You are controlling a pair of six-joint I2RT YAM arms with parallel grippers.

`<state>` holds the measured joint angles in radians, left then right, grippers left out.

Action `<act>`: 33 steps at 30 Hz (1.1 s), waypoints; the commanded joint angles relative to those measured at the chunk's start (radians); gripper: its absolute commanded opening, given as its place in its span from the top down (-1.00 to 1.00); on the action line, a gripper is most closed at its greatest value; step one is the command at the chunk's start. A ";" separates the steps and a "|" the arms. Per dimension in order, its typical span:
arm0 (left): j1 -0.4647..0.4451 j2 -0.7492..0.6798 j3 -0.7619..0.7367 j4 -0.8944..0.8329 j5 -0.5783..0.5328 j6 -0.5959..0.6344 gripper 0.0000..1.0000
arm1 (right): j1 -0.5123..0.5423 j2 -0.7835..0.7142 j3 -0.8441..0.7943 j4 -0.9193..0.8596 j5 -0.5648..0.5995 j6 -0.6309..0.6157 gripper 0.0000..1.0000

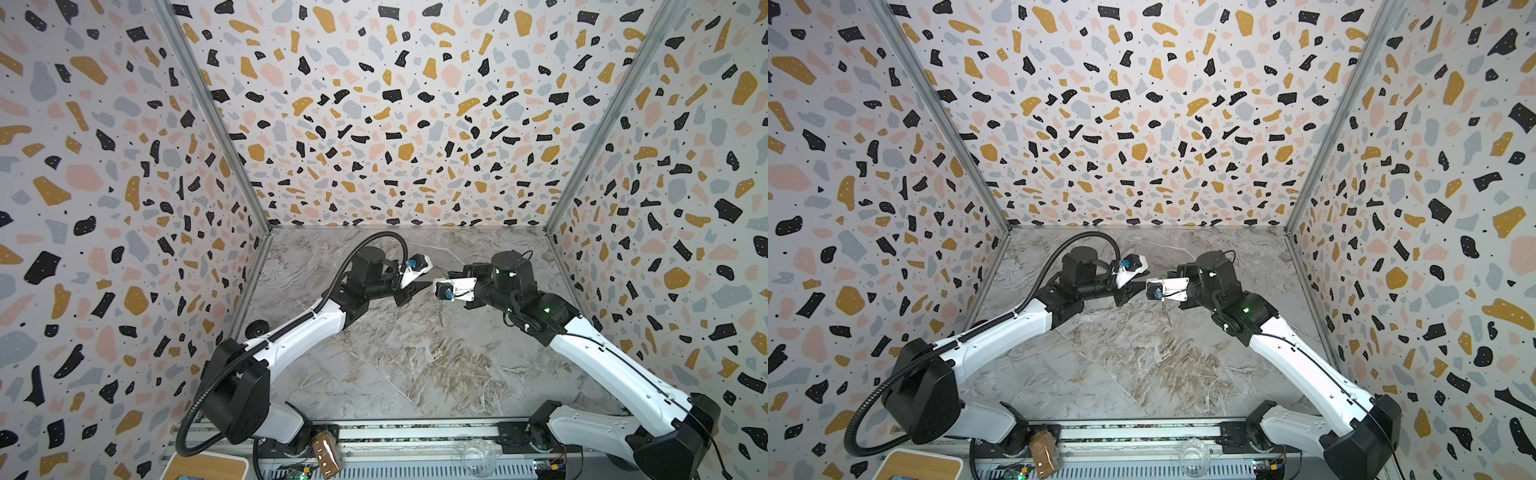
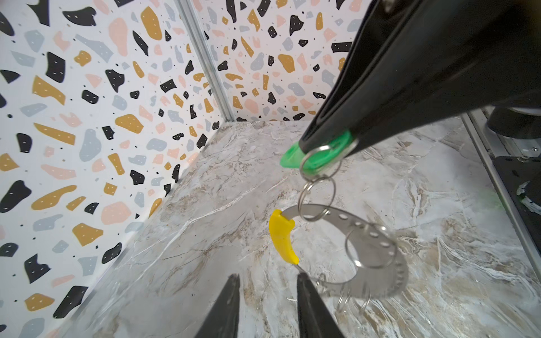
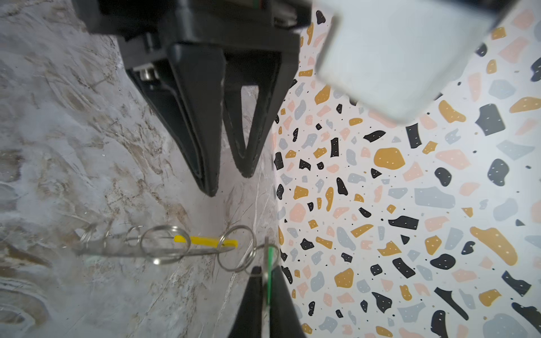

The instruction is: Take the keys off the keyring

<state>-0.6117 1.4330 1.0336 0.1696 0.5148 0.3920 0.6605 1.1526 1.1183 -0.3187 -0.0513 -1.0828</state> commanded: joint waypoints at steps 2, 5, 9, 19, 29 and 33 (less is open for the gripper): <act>0.001 -0.073 -0.053 0.148 -0.061 -0.045 0.28 | 0.003 0.029 0.077 -0.094 0.043 0.058 1.00; 0.000 -0.119 -0.102 0.207 -0.104 -0.065 0.26 | 0.007 0.062 0.114 -0.138 0.059 0.083 1.00; -0.010 -0.179 -0.166 0.270 -0.156 -0.079 0.24 | 0.012 0.098 0.160 -0.197 0.072 0.121 1.00; -0.139 -0.282 -0.332 0.437 -0.358 -0.044 0.25 | 0.021 0.211 0.299 -0.377 0.101 0.250 1.00; -0.229 -0.303 -0.442 0.538 -0.460 -0.078 0.29 | 0.038 0.245 0.339 -0.449 0.113 0.361 1.00; -0.267 -0.294 -0.452 0.567 -0.499 -0.050 0.29 | 0.038 0.288 0.394 -0.499 0.119 0.411 1.00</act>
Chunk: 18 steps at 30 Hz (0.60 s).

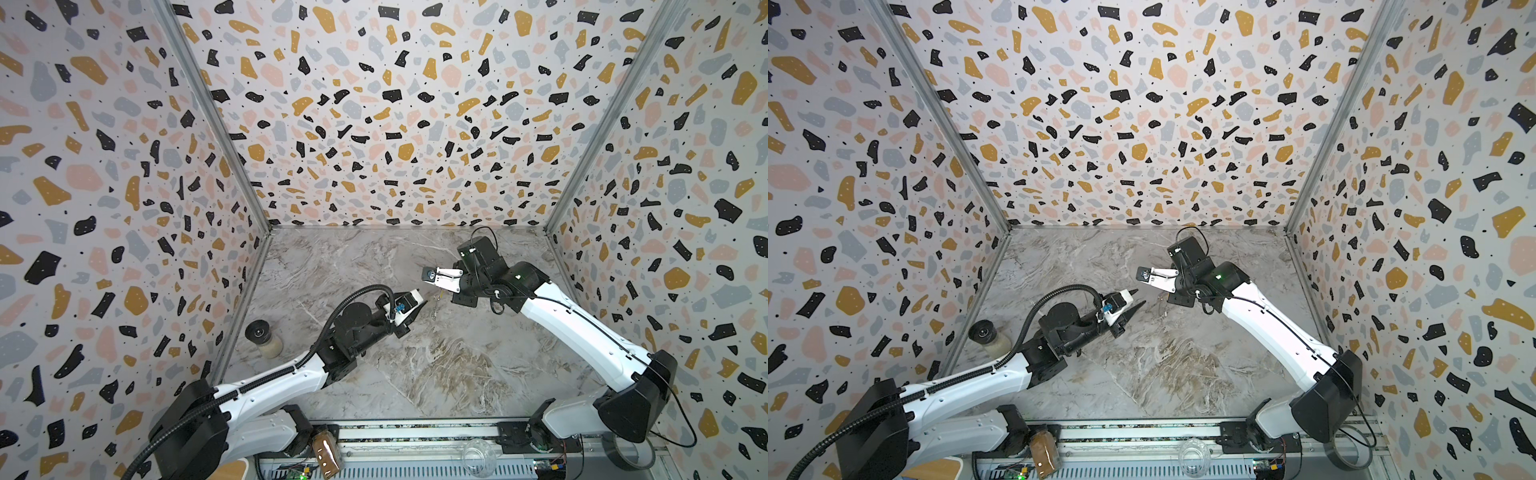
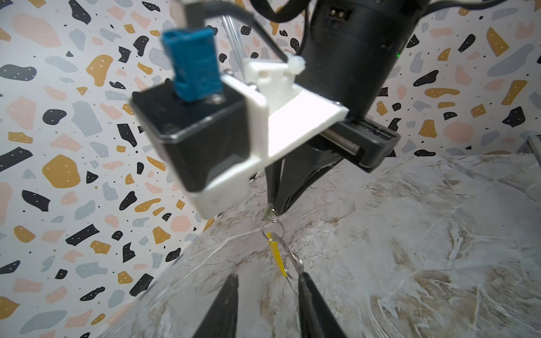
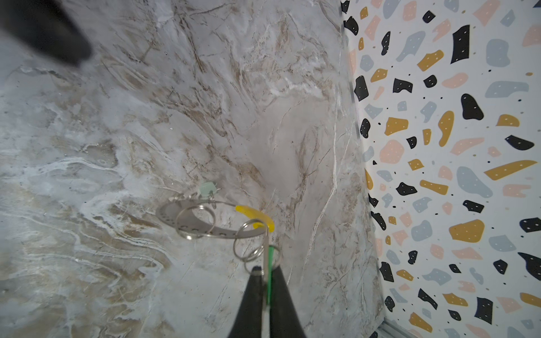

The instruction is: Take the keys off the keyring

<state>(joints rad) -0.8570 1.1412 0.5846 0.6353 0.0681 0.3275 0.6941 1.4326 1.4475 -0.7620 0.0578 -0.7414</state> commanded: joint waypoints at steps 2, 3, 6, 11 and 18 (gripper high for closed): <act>-0.035 0.010 0.010 0.099 -0.071 0.033 0.30 | 0.007 0.036 0.105 -0.090 0.017 0.099 1.00; -0.040 0.016 0.016 0.096 -0.078 0.037 0.30 | 0.008 0.047 0.118 -0.099 0.018 0.106 1.00; -0.051 0.030 0.029 0.099 -0.097 0.042 0.32 | 0.013 0.072 0.154 -0.129 0.012 0.130 1.00; -0.077 0.053 0.031 0.133 -0.158 0.035 0.32 | 0.020 0.099 0.186 -0.167 0.013 0.149 1.00; -0.097 0.088 0.049 0.146 -0.245 0.057 0.32 | 0.027 0.154 0.279 -0.232 0.004 0.179 1.00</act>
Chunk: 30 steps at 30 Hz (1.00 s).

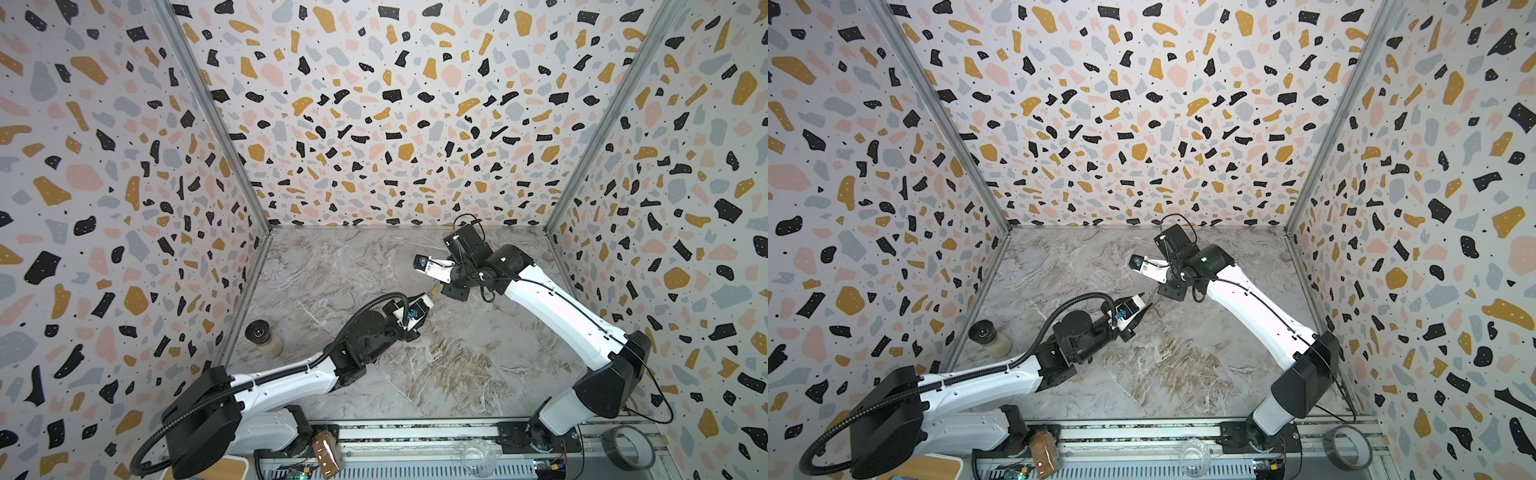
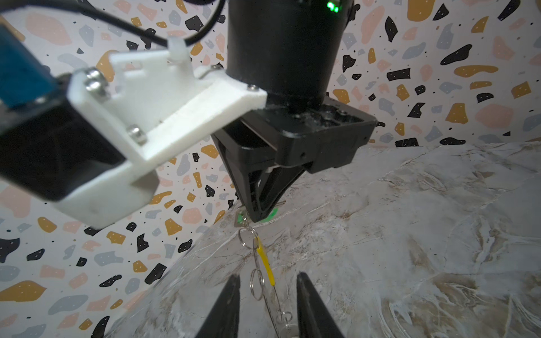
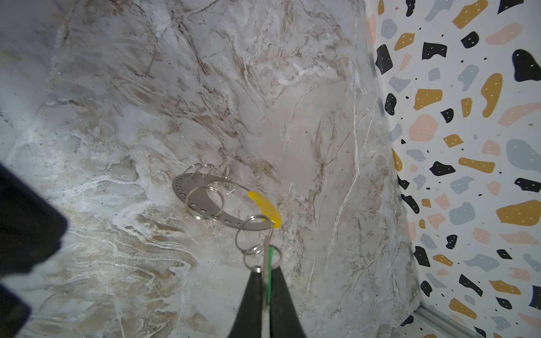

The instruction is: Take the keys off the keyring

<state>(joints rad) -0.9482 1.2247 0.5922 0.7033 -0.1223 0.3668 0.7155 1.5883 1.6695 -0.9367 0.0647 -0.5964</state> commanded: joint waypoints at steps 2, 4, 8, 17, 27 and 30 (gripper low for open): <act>-0.009 0.018 0.048 0.086 -0.069 0.024 0.32 | 0.007 0.009 0.072 -0.069 -0.001 0.039 0.99; -0.009 0.035 0.056 0.092 -0.074 0.028 0.32 | 0.009 0.017 0.082 -0.075 -0.006 0.045 0.99; -0.014 0.066 0.076 0.096 -0.079 0.020 0.32 | 0.015 0.020 0.093 -0.080 -0.005 0.056 1.00; -0.021 0.125 0.097 0.135 -0.104 -0.030 0.36 | 0.022 0.031 0.119 -0.109 -0.006 0.071 0.99; -0.027 0.200 0.142 0.150 -0.172 -0.097 0.35 | 0.024 0.034 0.139 -0.123 -0.005 0.079 0.98; -0.029 0.218 0.154 0.161 -0.187 -0.108 0.35 | 0.024 0.035 0.138 -0.125 -0.004 0.079 0.98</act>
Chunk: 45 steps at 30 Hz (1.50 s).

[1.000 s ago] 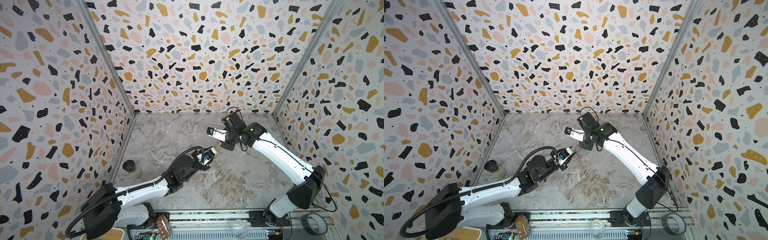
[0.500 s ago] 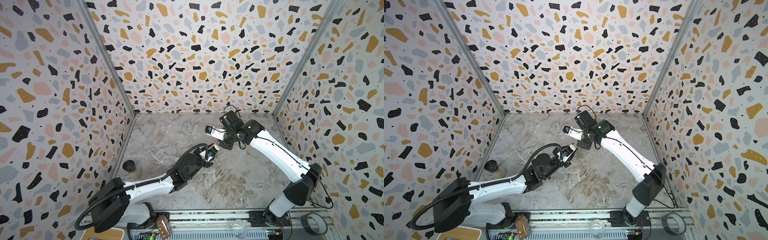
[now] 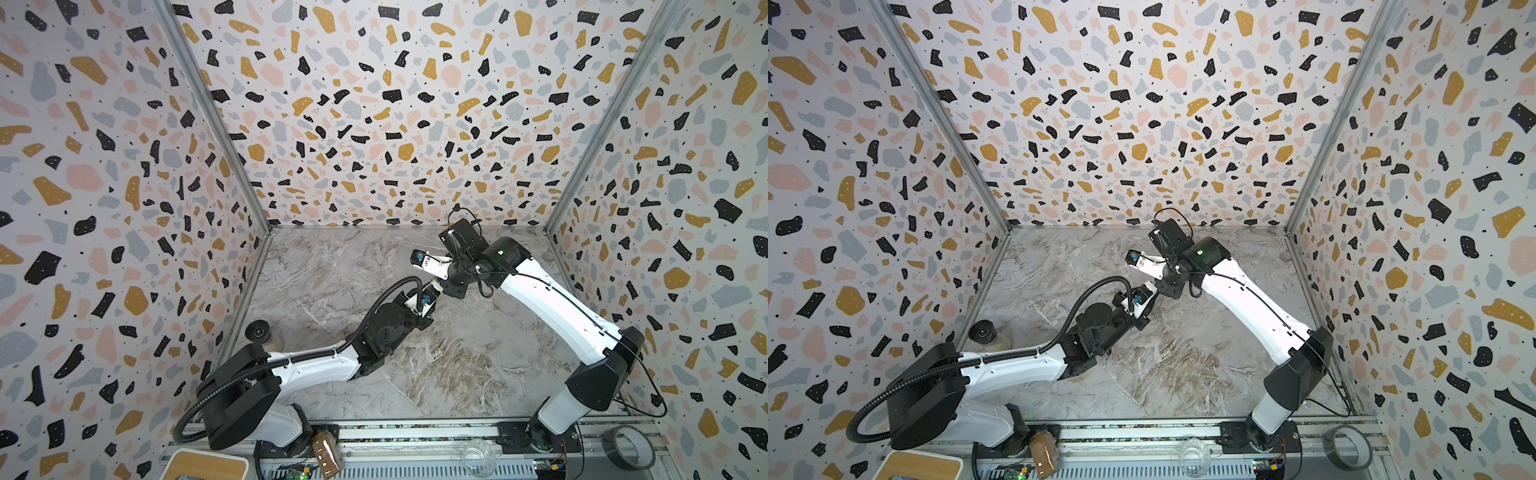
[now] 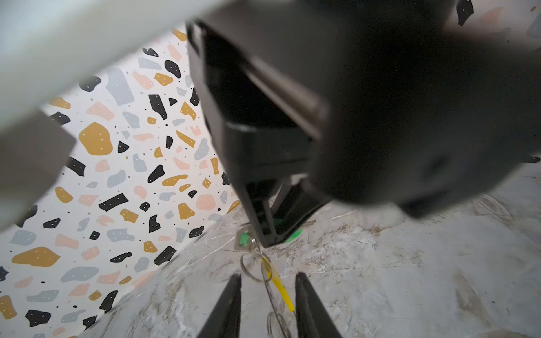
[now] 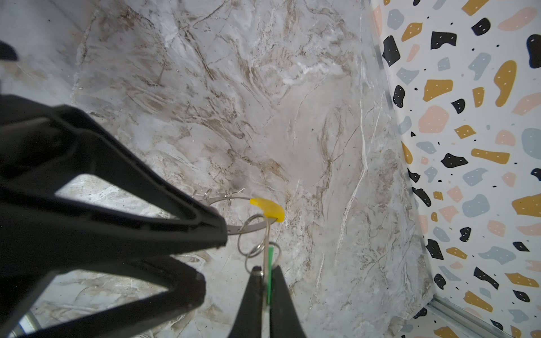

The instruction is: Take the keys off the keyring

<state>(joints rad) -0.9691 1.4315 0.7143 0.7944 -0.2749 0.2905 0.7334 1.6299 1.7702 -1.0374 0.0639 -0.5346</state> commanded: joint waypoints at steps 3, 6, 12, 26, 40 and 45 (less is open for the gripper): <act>-0.015 0.031 0.046 0.072 -0.051 -0.031 0.36 | 0.006 -0.011 0.037 -0.027 -0.002 0.018 0.98; -0.017 0.043 0.047 0.087 -0.057 -0.038 0.35 | 0.006 -0.012 0.037 -0.030 -0.003 0.015 0.98; -0.022 0.059 0.039 0.124 -0.085 -0.053 0.33 | 0.004 -0.012 0.044 -0.034 -0.018 0.011 0.98; -0.030 0.043 -0.062 0.297 -0.105 -0.033 0.32 | -0.008 -0.017 0.059 -0.070 -0.085 0.008 0.96; -0.064 -0.003 -0.127 0.376 -0.034 0.020 0.32 | -0.012 -0.016 0.075 -0.116 -0.122 0.046 0.94; -0.076 -0.004 -0.127 0.369 -0.045 0.029 0.33 | -0.012 -0.023 0.080 -0.128 -0.134 0.064 0.94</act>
<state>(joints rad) -1.0355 1.4418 0.5964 1.0889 -0.3244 0.3027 0.7246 1.6318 1.8111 -1.1305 -0.0479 -0.4969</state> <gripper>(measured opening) 0.335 0.078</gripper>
